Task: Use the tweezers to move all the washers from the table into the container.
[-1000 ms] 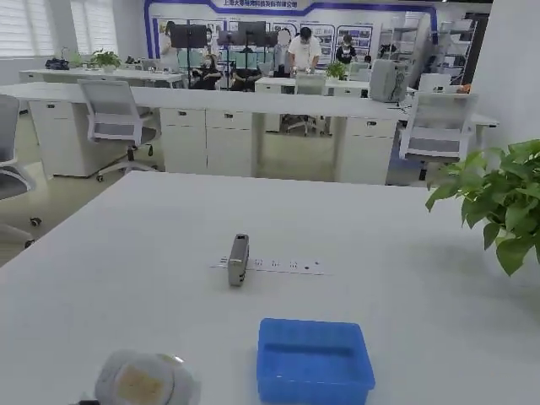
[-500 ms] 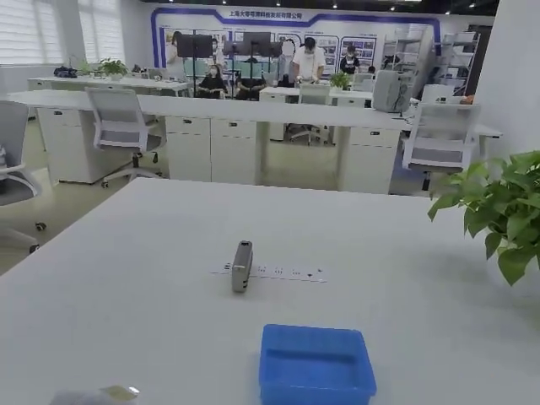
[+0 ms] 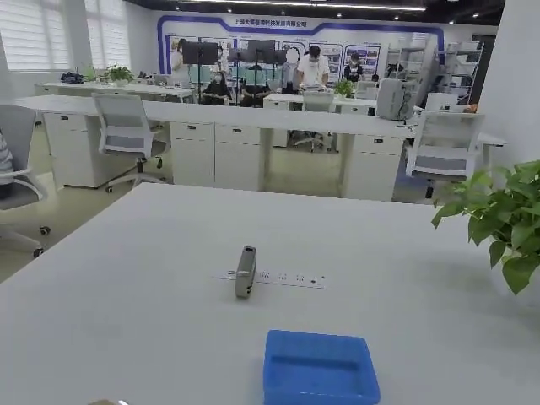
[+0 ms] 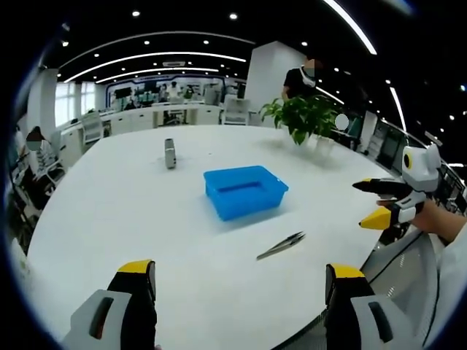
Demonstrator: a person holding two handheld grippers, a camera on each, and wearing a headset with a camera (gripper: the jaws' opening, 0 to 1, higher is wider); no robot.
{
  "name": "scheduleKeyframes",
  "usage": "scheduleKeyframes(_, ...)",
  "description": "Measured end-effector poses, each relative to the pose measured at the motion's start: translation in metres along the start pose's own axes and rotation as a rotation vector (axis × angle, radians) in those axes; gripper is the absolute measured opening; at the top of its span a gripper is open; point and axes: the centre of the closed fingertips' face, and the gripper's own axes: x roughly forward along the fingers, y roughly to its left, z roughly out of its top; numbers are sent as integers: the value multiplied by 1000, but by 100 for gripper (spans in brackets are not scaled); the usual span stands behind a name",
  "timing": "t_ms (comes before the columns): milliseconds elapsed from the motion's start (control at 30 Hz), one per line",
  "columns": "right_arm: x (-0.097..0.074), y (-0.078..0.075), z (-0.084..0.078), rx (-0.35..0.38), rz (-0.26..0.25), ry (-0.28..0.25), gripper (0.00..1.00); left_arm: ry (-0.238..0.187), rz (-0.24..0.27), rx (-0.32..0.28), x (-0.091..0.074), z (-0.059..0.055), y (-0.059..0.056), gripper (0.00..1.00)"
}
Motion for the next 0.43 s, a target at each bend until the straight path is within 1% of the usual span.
scheduleKeyframes(100, -2, 0, 1, 11, 2, -8, 99, -1, 12, 10, -2, -1, 2, 99)
scheduleKeyframes(167, -2, 0, 0, 5, 0, -6, 99, -2, 14, 11, -2, -1, 2, 99)
scheduleKeyframes(300, -2, 2, -3, -4, 2, 2, 99, -8, 12, 0, -4, -3, 0, 99)
scheduleKeyframes(433, -3, 3, -4, -2, 6, 0, 99, -3, 21, 7, -7, -7, -1, 99)
